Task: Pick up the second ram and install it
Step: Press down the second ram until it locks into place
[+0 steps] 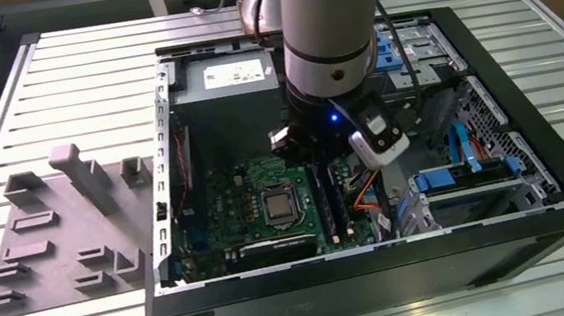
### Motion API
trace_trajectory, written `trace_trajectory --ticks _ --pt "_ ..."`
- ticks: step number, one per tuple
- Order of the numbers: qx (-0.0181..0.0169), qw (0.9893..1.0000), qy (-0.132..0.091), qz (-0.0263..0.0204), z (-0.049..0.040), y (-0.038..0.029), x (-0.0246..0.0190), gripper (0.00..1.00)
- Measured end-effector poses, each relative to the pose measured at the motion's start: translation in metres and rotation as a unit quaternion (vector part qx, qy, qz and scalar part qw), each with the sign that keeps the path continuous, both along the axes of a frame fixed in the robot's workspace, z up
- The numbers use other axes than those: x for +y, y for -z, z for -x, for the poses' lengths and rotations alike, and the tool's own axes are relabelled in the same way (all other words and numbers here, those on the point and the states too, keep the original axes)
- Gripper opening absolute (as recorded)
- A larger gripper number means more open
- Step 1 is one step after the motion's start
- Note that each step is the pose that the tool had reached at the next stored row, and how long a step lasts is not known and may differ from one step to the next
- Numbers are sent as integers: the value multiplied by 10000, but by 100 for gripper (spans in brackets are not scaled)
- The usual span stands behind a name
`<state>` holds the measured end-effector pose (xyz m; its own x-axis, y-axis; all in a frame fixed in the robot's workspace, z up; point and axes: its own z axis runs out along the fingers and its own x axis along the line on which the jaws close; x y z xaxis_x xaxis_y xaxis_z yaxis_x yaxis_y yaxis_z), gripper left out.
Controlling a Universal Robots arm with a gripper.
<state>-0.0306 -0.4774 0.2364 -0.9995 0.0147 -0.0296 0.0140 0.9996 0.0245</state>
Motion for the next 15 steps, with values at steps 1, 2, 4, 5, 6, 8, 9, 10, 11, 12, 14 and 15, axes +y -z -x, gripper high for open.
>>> trace_trajectory --ticks 1,2,4,5,6,8,9,10,11,12,14,15 --pt "0 10000 0 0 0 0 -6 11" --pt "0 10000 0 0 0 0 -12 11" --pt "0 10000 0 1 0 -1 -25 11" --pt "0 10000 0 0 0 0 -30 11" --pt "0 10000 0 0 0 0 -37 11" --pt "0 10000 0 1 0 0 -48 11" --pt "0 10000 0 0 0 0 -53 11" --pt "0 10000 0 0 0 0 -57 11" --pt "0 10000 0 1 0 -1 -61 11" --pt "0 10000 0 1 0 -1 -63 11" --pt "0 10000 0 0 0 0 -69 11" --pt "0 10000 0 0 0 0 -73 11"
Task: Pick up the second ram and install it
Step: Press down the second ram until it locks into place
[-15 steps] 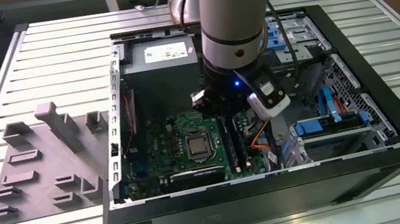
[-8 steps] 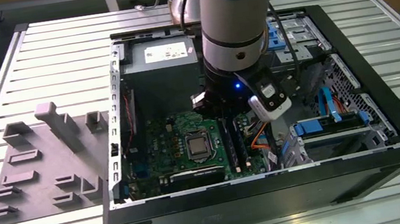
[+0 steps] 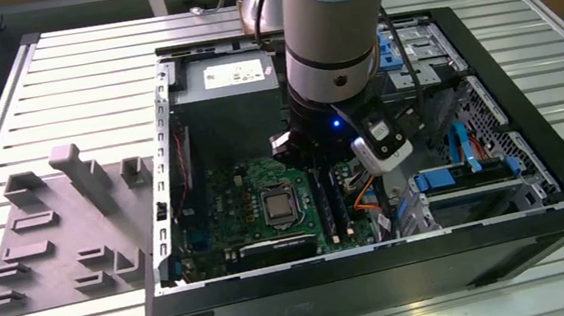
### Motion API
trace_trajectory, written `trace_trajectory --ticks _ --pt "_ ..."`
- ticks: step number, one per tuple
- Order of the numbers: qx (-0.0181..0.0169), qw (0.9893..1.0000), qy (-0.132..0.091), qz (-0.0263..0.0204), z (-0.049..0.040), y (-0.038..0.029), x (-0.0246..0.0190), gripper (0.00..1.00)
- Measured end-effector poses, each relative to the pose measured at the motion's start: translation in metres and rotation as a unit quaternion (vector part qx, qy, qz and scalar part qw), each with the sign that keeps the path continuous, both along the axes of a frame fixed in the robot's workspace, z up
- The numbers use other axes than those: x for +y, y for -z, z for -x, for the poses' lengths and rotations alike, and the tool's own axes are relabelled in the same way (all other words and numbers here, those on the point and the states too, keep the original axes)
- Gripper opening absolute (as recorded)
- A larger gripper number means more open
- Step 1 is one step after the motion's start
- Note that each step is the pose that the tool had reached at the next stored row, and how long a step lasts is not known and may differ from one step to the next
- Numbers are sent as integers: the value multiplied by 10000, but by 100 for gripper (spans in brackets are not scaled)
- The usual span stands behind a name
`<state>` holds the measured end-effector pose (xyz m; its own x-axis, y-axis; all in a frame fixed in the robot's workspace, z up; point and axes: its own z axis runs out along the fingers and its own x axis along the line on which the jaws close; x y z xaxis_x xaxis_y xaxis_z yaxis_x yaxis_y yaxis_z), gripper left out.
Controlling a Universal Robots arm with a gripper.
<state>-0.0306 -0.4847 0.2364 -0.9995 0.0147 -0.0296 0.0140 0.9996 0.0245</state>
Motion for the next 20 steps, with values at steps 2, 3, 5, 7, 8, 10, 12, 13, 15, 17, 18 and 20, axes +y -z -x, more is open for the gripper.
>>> trace_trajectory --ticks 2,3,5,7,8,10,12,13,15,17,18,20 --pt "0 10000 0 0 0 0 -10 11" --pt "0 10000 0 0 0 0 -14 11" --pt "0 10000 0 0 0 0 -20 11" --pt "0 10000 0 0 0 0 -25 11" --pt "0 10000 0 0 0 0 -27 11" --pt "0 10000 0 0 0 0 -32 11" --pt "0 10000 0 0 0 0 -38 11" --pt "0 10000 0 0 0 0 -40 11" --pt "0 10000 0 0 0 0 -45 11" --pt "0 10000 0 0 0 0 -49 11" --pt "0 10000 0 0 0 0 -51 11" --pt "0 10000 0 -1 0 1 -57 11"
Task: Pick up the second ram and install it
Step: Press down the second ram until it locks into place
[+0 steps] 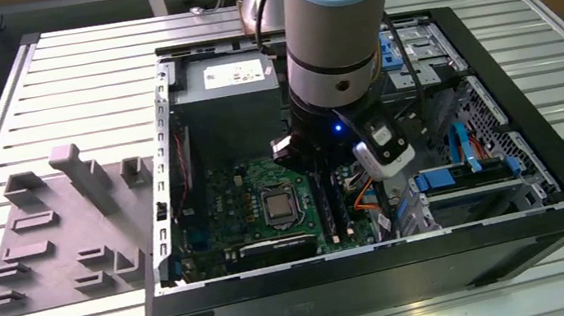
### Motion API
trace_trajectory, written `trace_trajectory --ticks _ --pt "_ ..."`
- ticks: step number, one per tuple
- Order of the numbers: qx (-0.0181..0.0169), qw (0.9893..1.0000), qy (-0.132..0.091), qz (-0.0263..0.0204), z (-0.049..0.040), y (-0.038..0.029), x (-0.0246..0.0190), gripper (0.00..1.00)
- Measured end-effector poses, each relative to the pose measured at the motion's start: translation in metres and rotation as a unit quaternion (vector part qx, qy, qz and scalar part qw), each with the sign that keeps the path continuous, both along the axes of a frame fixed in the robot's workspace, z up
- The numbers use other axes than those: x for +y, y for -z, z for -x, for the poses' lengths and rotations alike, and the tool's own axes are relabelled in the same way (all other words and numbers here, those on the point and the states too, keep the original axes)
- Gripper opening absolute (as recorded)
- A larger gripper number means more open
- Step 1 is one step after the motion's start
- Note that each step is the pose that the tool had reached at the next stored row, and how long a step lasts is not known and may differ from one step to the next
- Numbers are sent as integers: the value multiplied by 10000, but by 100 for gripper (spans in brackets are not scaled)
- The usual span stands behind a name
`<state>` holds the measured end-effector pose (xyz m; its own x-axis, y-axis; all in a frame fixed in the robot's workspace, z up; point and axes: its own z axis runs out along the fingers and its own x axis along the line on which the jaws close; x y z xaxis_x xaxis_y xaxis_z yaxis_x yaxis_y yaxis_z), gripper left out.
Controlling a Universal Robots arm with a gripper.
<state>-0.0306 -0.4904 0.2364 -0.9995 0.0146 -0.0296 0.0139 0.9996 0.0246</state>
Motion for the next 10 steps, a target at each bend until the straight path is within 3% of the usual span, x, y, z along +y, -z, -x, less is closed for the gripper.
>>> trace_trajectory --ticks 10 --pt "0 10000 0 1 0 -1 -41 11"
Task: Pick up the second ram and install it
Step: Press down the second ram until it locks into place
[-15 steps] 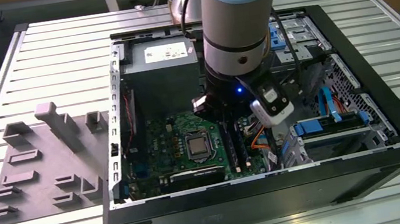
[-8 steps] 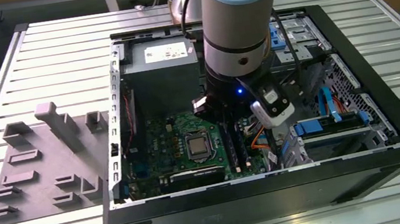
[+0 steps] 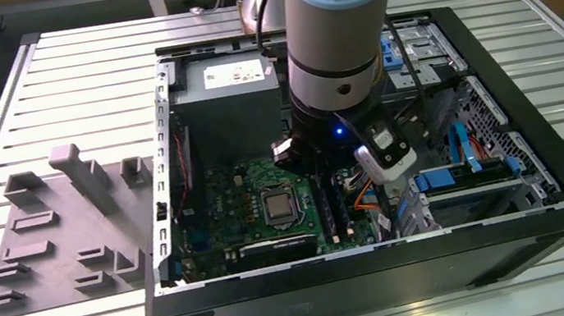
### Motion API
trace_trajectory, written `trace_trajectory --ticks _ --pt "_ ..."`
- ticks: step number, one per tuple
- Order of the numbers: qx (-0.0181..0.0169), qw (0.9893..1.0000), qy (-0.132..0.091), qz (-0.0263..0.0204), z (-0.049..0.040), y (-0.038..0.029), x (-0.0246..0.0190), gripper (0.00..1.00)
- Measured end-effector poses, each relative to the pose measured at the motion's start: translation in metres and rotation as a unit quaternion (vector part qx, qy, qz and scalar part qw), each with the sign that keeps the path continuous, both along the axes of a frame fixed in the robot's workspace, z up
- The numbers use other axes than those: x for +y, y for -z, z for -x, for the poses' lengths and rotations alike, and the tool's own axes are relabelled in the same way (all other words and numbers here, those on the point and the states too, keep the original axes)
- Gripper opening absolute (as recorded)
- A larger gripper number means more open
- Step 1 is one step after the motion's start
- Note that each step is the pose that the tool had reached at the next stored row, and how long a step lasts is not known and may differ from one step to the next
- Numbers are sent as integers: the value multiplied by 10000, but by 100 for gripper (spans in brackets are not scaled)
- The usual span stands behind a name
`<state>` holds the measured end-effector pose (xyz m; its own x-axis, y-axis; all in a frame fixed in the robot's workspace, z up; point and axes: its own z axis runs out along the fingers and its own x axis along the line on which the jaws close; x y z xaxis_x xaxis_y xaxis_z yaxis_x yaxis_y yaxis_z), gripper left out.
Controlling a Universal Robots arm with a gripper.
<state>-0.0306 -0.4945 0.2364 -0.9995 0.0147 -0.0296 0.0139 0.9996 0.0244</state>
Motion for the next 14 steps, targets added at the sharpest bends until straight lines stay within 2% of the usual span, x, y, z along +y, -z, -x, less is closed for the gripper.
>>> trace_trajectory --ticks 14 --pt "0 10000 0 0 0 0 -40 11"
